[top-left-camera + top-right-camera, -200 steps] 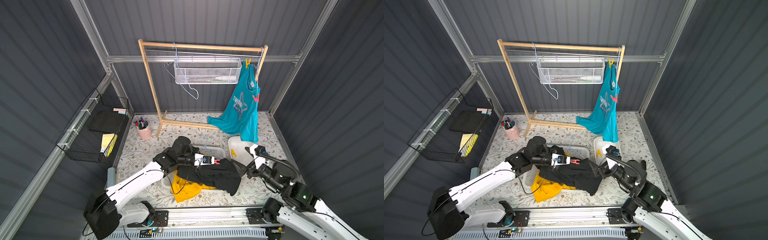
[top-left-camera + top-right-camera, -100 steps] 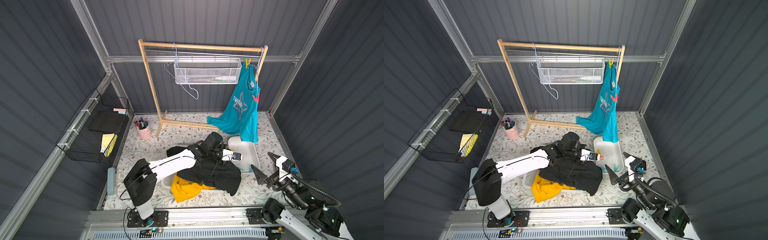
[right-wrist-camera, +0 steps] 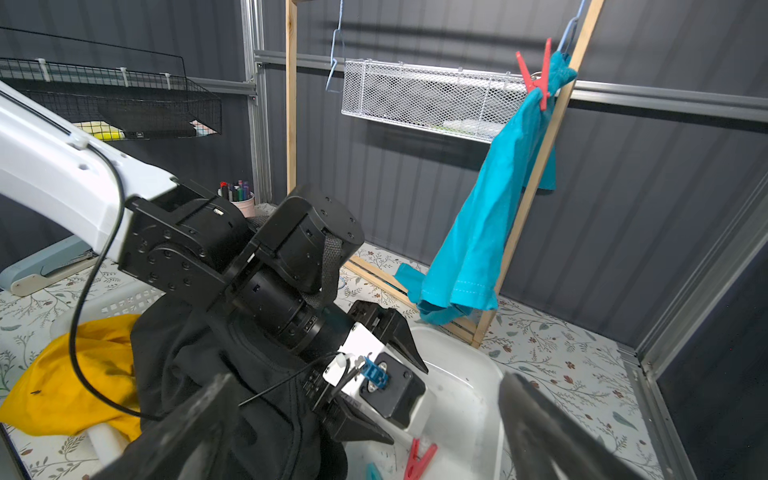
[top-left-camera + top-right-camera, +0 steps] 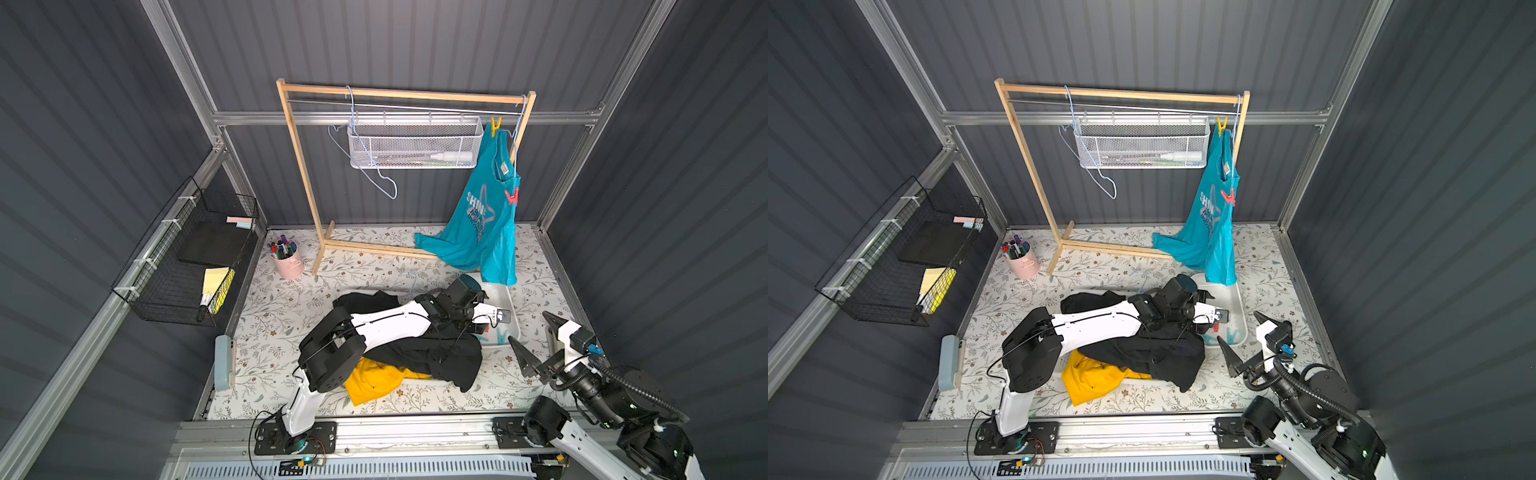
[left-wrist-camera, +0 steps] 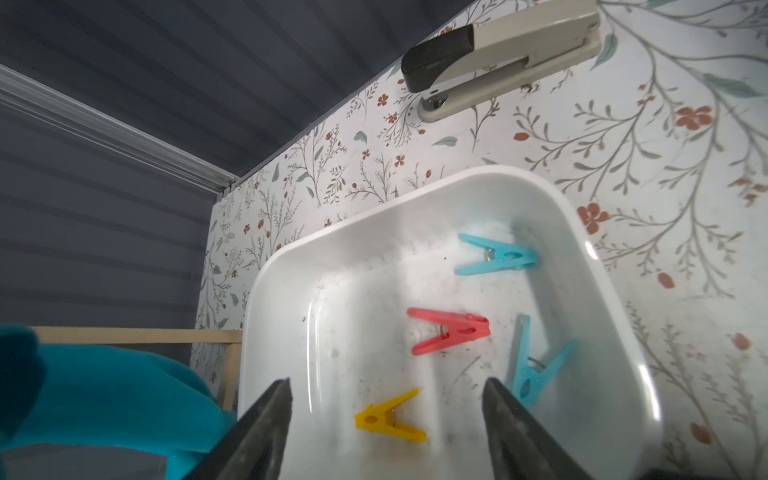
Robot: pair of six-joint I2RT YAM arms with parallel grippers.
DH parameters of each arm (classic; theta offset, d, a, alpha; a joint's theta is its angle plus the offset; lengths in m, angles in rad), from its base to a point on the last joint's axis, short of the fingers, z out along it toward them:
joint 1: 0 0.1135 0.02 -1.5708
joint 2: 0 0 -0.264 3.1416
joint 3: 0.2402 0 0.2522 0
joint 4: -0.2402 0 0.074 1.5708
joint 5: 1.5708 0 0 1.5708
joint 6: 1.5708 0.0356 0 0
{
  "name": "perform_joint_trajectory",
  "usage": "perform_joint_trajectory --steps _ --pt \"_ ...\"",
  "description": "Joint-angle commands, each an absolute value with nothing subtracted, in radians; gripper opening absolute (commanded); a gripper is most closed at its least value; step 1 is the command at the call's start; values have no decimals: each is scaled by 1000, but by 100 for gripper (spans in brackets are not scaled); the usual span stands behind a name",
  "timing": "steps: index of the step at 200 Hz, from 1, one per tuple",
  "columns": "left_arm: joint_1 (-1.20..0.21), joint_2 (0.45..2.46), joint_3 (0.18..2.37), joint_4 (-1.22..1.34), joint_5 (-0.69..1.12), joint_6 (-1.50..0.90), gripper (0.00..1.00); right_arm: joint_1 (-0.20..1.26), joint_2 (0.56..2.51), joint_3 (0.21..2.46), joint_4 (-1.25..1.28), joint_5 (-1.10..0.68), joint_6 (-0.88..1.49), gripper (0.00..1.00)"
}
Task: Remove the clothespins securing t-shirts to the hanger
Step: Place the clothespin in the storage box.
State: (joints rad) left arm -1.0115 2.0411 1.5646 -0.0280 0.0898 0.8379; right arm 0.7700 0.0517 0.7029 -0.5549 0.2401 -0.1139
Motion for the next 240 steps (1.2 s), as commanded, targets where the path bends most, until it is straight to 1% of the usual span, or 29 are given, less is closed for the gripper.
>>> perform_joint_trajectory --steps 1,6,73,90,114,151,185,209,222,240 --pt "-1014 2029 1554 26 20 827 97 766 37 686 -560 263 -120 99" --pt "-1014 2022 1546 29 18 827 99 765 37 683 -560 264 -121 99" --pt "-1014 1869 1394 31 -40 792 100 766 25 654 -555 262 -118 99" --pt "-1014 1817 1348 65 -68 772 100 765 30 655 -553 252 -117 99" --pt "-1014 1743 1292 116 -60 761 100 765 57 662 -548 227 -114 99" --pt "-1014 1686 1220 162 -51 759 100 766 155 692 -546 179 -102 99" --pt "-1012 1740 1248 181 -185 794 100 765 278 714 -516 129 -83 99" --pt "-1004 1766 1271 216 -313 800 100 765 344 717 -459 108 -60 99" --pt "-978 1753 1272 227 -360 753 100 765 382 729 -424 92 -41 99" --pt "-904 1700 1258 187 -330 612 100 766 453 760 -433 66 -23 99"
